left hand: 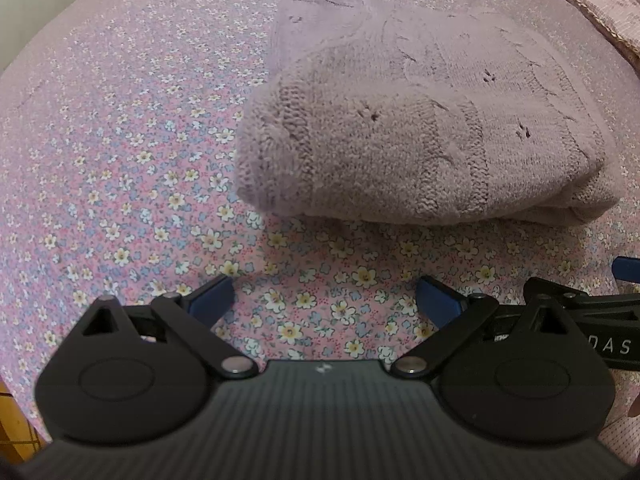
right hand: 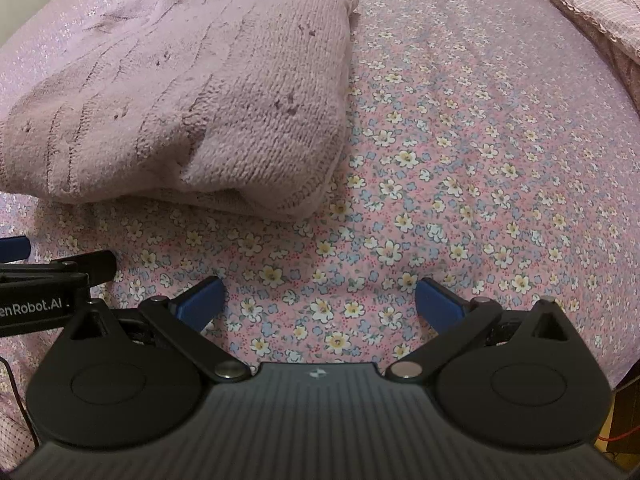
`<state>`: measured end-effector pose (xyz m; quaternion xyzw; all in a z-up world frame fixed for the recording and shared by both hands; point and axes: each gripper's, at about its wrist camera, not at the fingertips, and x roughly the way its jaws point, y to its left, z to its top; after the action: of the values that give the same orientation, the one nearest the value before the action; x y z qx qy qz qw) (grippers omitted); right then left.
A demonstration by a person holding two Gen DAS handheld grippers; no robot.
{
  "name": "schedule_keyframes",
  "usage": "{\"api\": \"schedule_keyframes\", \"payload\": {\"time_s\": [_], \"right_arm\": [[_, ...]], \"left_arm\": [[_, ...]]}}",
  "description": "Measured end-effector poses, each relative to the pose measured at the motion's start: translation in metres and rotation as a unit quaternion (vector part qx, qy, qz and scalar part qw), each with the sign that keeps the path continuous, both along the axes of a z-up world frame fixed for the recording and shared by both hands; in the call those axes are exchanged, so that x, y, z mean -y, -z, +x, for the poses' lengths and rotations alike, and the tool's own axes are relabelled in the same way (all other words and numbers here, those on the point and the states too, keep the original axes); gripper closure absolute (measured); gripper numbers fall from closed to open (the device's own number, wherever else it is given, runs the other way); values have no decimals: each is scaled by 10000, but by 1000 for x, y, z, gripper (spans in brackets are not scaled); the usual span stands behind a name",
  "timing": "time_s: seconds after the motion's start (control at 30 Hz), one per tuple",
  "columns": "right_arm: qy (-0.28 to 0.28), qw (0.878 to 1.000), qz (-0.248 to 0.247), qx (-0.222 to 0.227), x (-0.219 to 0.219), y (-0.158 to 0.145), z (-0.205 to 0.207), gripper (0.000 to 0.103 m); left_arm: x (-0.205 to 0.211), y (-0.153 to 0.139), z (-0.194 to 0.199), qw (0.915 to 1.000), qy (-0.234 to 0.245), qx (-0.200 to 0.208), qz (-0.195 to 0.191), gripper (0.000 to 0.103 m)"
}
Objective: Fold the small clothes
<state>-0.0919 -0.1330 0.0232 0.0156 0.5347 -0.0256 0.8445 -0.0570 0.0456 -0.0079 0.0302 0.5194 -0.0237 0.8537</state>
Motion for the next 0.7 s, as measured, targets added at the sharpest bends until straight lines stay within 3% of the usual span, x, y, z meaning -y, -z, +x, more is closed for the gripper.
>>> {"api": "schedule_keyframes", "payload": {"time_s": [0.7], "right_arm": [[-31,10000,-1,-29,0,-1,2,0]], "left_arm": [[-2,3,0,10000,-46,-8,3,3]]}}
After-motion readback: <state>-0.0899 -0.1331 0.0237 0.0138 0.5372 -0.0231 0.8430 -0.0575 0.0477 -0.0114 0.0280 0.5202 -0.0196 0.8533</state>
